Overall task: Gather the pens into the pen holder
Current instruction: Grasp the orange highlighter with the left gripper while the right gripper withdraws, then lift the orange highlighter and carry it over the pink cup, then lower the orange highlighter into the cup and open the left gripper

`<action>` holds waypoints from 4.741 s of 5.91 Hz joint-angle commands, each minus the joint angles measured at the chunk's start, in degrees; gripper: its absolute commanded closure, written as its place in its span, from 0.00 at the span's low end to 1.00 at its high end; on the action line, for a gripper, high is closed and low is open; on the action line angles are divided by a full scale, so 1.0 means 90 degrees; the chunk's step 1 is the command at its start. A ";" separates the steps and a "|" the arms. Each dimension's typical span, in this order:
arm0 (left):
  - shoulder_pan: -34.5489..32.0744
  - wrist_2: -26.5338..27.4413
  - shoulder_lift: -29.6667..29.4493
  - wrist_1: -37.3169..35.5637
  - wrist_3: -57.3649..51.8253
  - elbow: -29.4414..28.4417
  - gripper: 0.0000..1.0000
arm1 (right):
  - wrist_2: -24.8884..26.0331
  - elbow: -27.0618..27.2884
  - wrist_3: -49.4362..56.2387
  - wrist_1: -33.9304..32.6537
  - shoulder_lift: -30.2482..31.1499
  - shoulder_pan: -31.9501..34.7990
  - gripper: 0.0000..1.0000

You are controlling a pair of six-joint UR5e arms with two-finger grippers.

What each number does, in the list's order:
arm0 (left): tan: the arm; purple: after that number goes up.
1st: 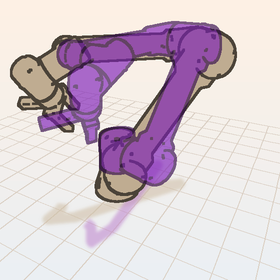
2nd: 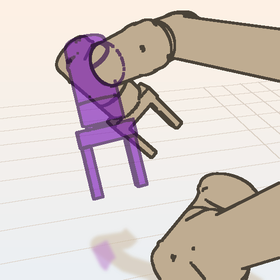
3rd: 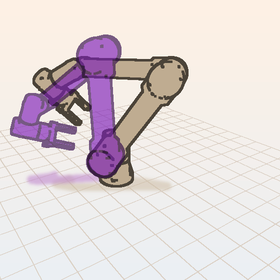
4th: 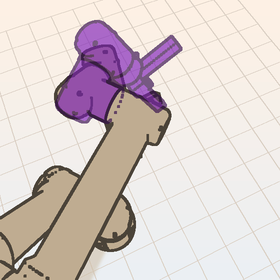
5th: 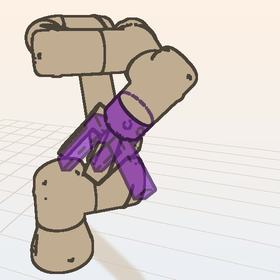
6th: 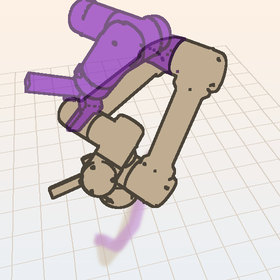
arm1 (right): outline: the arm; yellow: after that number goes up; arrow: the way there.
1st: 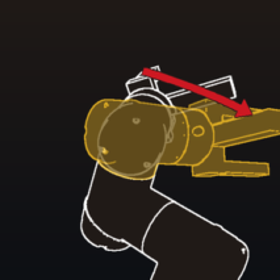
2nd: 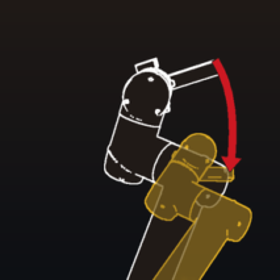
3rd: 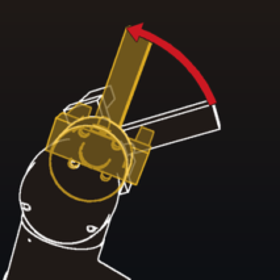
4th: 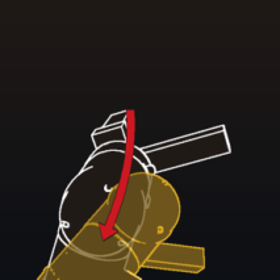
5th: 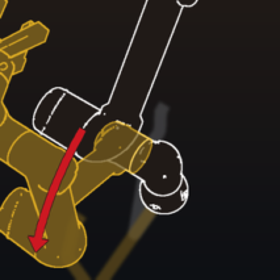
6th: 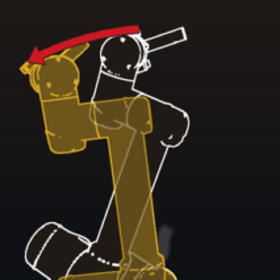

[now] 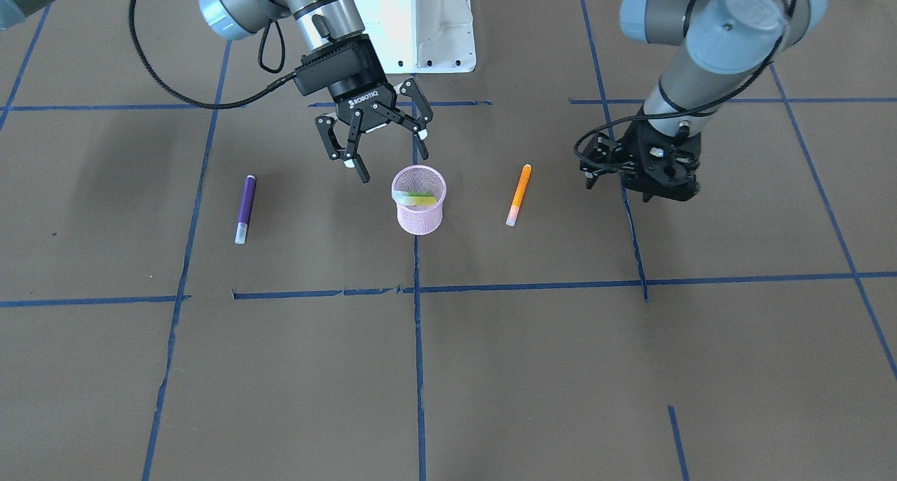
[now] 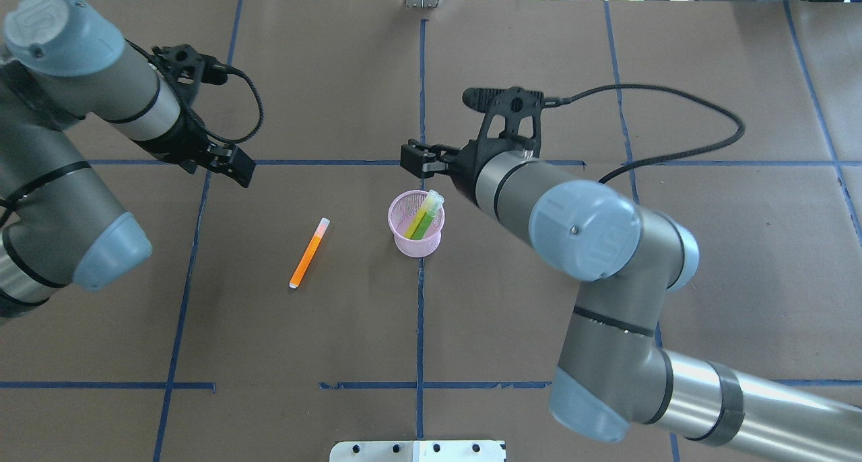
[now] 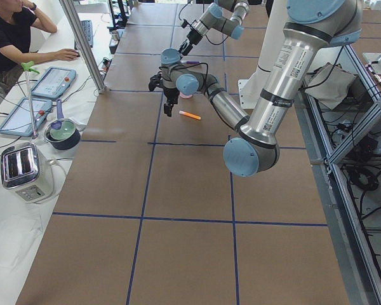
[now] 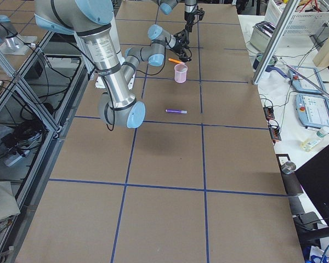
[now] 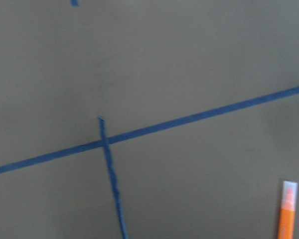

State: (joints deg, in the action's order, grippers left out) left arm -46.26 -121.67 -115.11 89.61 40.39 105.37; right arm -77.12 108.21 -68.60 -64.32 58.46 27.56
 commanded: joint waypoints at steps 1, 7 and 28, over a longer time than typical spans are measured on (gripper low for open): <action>0.0751 -0.0036 -0.0315 -0.0026 0.0103 -0.0532 0.02 | -0.1298 0.0281 0.0103 -0.0381 0.0290 0.0811 0.01; 0.1125 -0.0055 -0.1145 -0.0172 0.0083 -0.1863 0.30 | -0.5532 0.0320 0.1294 -0.2385 0.0643 0.3315 0.00; 0.2816 0.5853 -0.1291 0.2806 0.3189 -0.0800 0.53 | -0.5601 0.0399 0.1294 -0.2326 0.0809 0.3832 0.00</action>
State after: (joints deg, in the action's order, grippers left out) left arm -21.09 -68.83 -126.38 114.58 69.14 98.22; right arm -127.46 111.87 -56.95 -85.27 65.68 62.05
